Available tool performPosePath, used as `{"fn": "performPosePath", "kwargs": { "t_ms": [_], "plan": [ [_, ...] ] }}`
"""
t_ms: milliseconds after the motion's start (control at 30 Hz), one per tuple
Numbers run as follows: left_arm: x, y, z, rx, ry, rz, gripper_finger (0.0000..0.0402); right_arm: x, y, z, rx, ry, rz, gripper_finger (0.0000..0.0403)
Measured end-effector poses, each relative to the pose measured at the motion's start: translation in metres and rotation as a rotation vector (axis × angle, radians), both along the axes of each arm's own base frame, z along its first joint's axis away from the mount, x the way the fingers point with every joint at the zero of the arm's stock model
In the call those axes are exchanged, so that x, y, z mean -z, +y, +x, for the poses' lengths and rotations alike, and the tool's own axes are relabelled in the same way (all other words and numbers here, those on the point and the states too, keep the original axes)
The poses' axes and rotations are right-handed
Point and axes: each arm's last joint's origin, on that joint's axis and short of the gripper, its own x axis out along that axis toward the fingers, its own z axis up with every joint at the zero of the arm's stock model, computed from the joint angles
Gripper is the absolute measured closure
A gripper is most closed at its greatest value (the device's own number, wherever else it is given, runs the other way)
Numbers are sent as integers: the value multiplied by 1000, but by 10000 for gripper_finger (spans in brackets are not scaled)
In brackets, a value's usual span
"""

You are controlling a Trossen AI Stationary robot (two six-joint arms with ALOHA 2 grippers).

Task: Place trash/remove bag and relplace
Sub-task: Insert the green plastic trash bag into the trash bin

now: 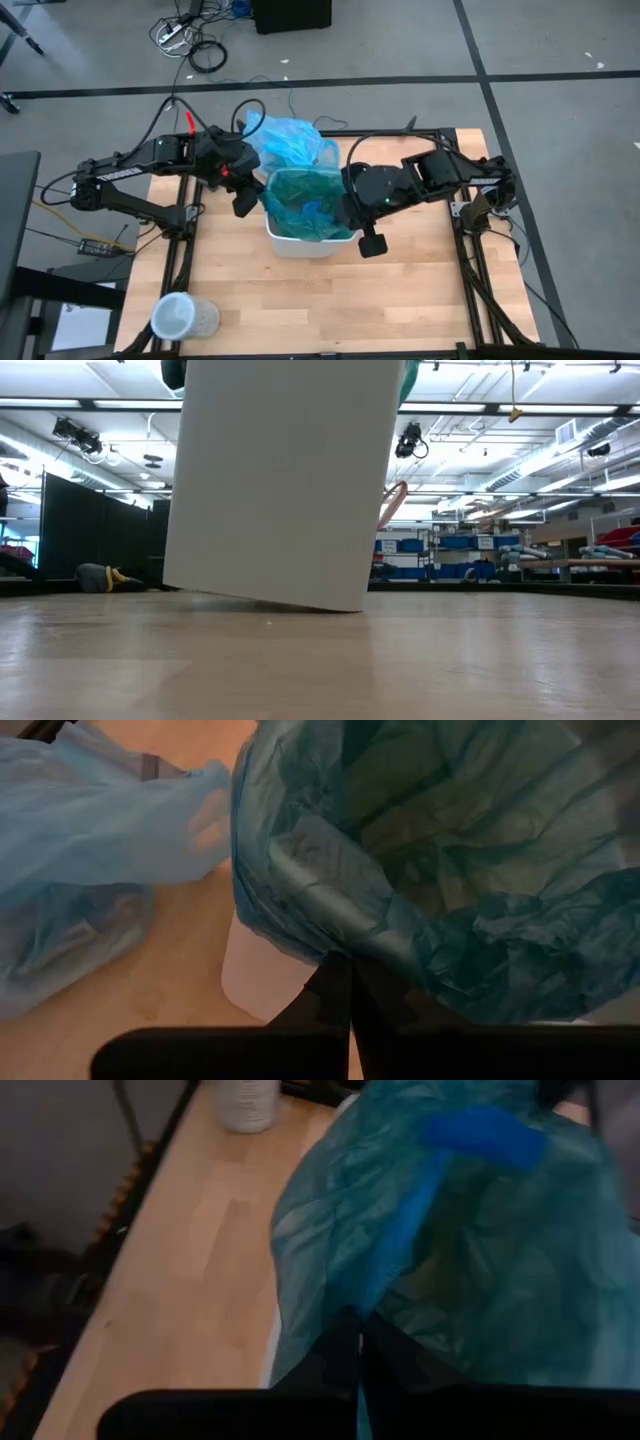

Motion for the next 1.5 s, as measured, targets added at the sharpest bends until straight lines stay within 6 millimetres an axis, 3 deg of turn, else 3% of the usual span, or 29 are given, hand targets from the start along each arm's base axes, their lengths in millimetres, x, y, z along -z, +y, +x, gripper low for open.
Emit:
{"fn": "performPosePath", "kwargs": {
  "t_ms": [400, 633, 833, 1067, 1500],
  "plan": [
    [3, 1, -3, -17, 41, 39, 394, -4, 17, 0, 197, -92, 44, 403],
    [3, -2, -20, 41, 105, 54, 394, 11, 42, 8, 257, -87, 9, 403],
    [-2, -4, -33, 32, 95, 61, 394, 24, 50, 21, 315, -82, -1, 403],
    [-3, -12, -36, 68, 84, 41, 394, 39, 58, 34, 365, -77, -44, 403],
    [-3, -18, -35, 100, 82, 41, 394, 33, 81, 19, 448, -161, -93, 403]
  ]
}}
